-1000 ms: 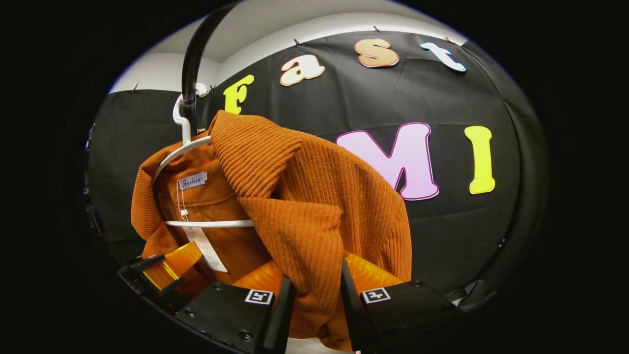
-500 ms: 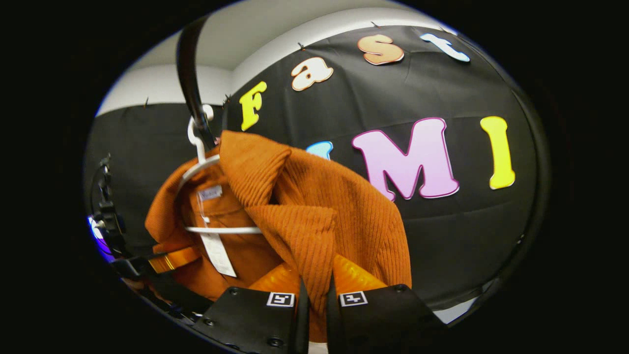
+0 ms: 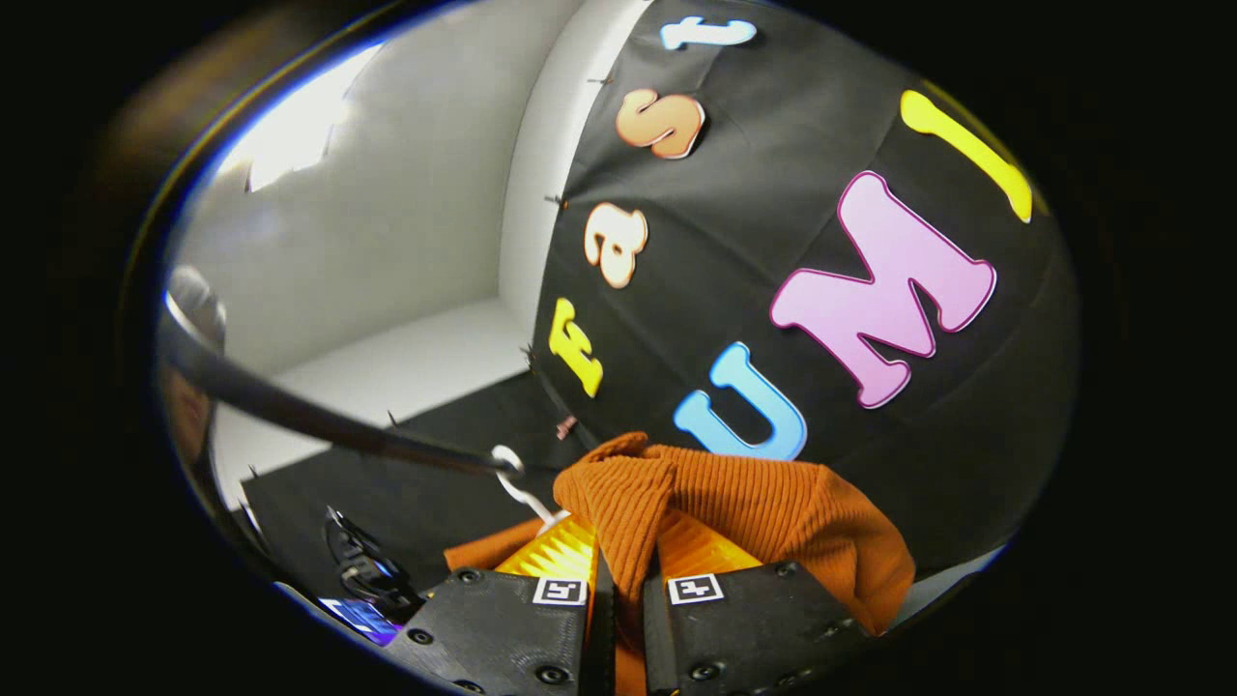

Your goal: Grasp the clothes on the hanger with both hands and then place them into the laundry hamper below.

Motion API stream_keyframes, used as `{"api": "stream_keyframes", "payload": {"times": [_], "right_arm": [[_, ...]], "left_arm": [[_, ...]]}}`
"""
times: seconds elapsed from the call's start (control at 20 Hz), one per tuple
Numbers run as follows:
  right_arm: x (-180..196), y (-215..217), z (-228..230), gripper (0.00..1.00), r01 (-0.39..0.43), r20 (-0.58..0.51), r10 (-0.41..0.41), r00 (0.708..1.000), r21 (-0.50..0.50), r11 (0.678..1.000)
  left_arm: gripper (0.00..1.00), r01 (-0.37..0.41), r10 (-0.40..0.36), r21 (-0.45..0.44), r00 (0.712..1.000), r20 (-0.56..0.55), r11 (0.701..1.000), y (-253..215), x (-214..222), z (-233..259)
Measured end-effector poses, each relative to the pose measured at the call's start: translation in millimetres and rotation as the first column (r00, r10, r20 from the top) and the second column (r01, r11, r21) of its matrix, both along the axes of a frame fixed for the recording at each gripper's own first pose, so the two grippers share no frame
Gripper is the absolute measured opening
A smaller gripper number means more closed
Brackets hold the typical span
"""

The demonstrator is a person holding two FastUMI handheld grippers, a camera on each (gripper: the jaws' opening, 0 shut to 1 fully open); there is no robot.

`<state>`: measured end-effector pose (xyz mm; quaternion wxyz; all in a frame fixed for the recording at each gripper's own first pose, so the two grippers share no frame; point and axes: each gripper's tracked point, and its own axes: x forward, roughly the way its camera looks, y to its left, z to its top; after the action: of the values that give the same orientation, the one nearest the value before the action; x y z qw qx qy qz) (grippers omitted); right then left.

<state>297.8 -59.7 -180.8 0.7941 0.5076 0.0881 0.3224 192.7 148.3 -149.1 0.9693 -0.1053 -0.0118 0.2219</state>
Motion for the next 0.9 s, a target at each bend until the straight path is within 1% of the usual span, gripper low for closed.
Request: {"api": "stream_keyframes", "payload": {"times": [0.05,0.1,0.2,0.3,0.35,0.5,0.55,0.6,0.7,0.75,0.8,0.85,0.9], "right_arm": [[9,-11,6,0.16,0.024,-0.003,-0.024,1.000,0.046,0.999],[19,-20,10,0.16,0.049,-0.007,-0.048,0.999,0.070,0.996],[33,-27,13,0.16,0.077,0.005,-0.078,0.997,0.046,0.996],[40,-30,15,0.16,0.103,0.036,-0.102,0.994,-0.041,0.994],[45,-29,14,0.16,0.113,0.047,-0.109,0.993,-0.094,0.989],[49,-31,8,0.16,0.141,0.083,-0.124,0.989,-0.234,0.962],[53,-33,5,0.16,0.150,0.083,-0.132,0.988,-0.270,0.951],[61,-40,-1,0.16,0.171,0.074,-0.156,0.985,-0.304,0.937],[79,-65,-14,0.17,0.248,0.067,-0.242,0.968,-0.393,0.886],[81,-68,-19,0.17,0.257,0.068,-0.253,0.965,-0.433,0.864],[86,-72,-25,0.17,0.270,0.074,-0.268,0.961,-0.474,0.838],[90,-70,-31,0.17,0.267,0.083,-0.262,0.962,-0.509,0.818],[94,-66,-40,0.17,0.256,0.085,-0.251,0.964,-0.548,0.797]], "left_arm": [[0.14,-0.015,0.015,0.002,0.999,0.033,1.000,12,-2,14],[0.14,-0.019,0.018,0.004,0.998,0.062,1.000,20,-2,26],[0.13,-0.028,0.025,0.029,0.996,0.081,0.999,34,3,39],[0.13,-0.046,0.044,0.111,0.999,0.017,0.993,54,4,41],[0.13,-0.037,0.043,0.153,0.999,-0.032,0.988,61,9,38],[0.12,0.032,0.014,0.253,0.984,-0.177,0.967,79,27,19],[0.12,0.061,0.002,0.264,0.973,-0.231,0.963,85,31,9],[0.12,0.093,-0.019,0.263,0.962,-0.273,0.960,91,35,-2],[0.12,0.156,-0.071,0.225,0.935,-0.347,0.962,101,44,-20],[0.12,0.201,-0.117,0.187,0.917,-0.381,0.962,102,51,-33],[0.12,0.232,-0.148,0.162,0.899,-0.412,0.959,102,57,-44],[0.12,0.263,-0.166,0.162,0.877,-0.451,0.951,104,62,-55],[0.11,0.295,-0.171,0.181,0.850,-0.498,0.938,109,65,-67]]}}
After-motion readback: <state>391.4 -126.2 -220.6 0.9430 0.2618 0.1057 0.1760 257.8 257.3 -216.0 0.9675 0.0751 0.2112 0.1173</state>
